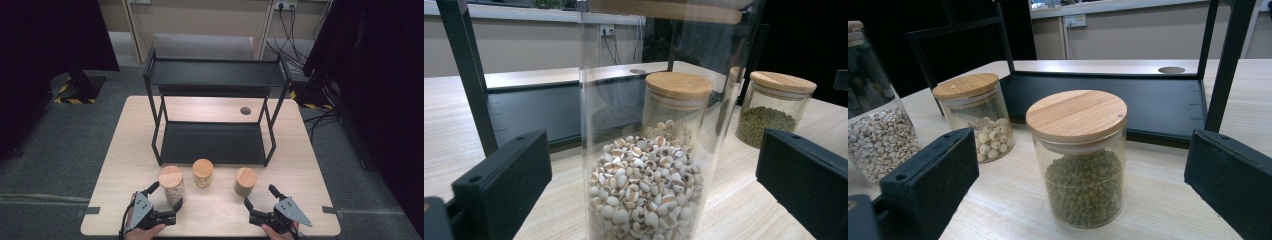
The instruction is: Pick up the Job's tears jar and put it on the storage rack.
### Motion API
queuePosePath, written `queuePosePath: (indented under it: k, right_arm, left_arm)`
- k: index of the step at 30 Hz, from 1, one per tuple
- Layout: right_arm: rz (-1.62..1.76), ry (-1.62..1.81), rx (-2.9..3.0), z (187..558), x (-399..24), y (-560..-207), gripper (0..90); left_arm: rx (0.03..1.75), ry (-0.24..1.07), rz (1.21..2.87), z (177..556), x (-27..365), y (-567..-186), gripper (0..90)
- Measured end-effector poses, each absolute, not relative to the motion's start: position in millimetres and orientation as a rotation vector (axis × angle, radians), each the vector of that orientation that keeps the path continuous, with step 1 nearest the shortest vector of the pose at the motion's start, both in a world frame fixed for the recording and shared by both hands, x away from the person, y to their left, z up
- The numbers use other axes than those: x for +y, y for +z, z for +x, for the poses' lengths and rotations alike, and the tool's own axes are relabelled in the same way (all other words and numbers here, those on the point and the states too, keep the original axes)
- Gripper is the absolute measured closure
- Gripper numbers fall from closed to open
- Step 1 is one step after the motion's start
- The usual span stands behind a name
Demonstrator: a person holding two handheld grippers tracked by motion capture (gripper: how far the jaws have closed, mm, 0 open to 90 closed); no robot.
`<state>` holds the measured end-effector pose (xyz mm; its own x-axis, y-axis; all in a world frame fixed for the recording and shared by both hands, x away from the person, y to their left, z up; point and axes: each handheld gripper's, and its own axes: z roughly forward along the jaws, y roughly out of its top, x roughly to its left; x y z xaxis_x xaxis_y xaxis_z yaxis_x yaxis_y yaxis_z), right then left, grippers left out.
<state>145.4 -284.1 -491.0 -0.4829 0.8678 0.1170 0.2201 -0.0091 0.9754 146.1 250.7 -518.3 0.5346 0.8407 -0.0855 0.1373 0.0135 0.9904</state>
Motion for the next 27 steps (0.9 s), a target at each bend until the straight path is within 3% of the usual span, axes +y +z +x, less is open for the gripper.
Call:
queuePosePath:
  k: [27]
  right_arm:
    - [1.147,1.537,1.714,145.5,-284.0,-492.0,1.2]
  left_arm:
    - [0.895,0.668,1.476,146.5,248.5,-516.1,1.3]
